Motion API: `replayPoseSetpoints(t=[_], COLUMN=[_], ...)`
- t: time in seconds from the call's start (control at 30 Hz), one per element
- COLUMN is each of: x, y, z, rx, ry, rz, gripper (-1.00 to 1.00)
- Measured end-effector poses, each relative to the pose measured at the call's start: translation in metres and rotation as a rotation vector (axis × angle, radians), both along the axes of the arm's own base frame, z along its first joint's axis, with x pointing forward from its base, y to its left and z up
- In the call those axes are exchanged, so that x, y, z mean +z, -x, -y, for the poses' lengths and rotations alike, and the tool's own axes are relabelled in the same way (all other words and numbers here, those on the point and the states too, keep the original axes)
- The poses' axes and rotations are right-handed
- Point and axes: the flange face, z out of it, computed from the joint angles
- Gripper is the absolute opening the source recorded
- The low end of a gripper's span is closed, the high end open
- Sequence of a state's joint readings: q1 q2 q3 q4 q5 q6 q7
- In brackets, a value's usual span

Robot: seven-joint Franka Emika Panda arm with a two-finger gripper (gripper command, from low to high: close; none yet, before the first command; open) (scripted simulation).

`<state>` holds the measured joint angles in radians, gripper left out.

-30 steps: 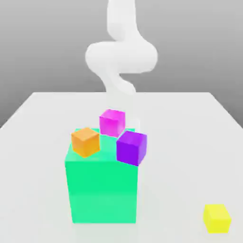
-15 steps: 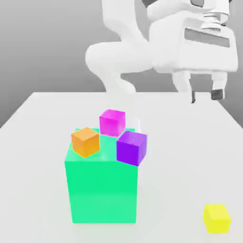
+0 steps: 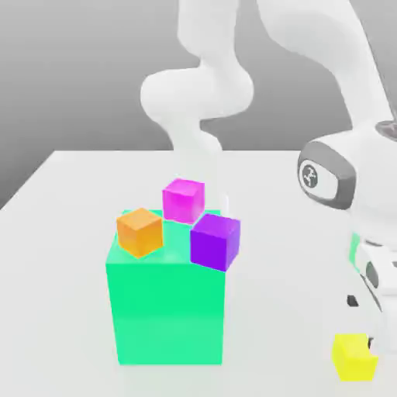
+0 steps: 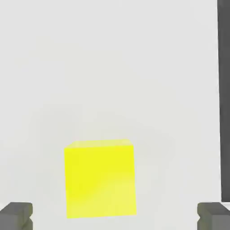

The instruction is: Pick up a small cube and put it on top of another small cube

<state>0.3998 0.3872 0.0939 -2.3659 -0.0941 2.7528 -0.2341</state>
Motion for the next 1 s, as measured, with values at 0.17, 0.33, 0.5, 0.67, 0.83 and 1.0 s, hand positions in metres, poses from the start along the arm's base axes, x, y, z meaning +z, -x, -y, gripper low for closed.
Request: replayPoseSetpoints(t=[0.17, 0.33, 0.5, 0.67, 0.83, 1.0], x=[-0.027, -0.021, 0.042, 0.115, 0.185, 0.250], y=[0.001, 0.001, -0.004, -0.023, -0.024, -0.004], z=[0.000, 0.000, 0.011, 0.067, 0.130, 0.183], rx=[0.004, 0.006, -0.063, -0.381, -0.716, -1.031], ry=[0.001, 0.002, 0.005, 0.010, 0.008, 0.001], rz=[-0.003, -0.004, -0.003, 0.001, 0.001, -0.002], gripper=[-1.00, -1.00, -1.00, -1.00, -1.00, -1.00])
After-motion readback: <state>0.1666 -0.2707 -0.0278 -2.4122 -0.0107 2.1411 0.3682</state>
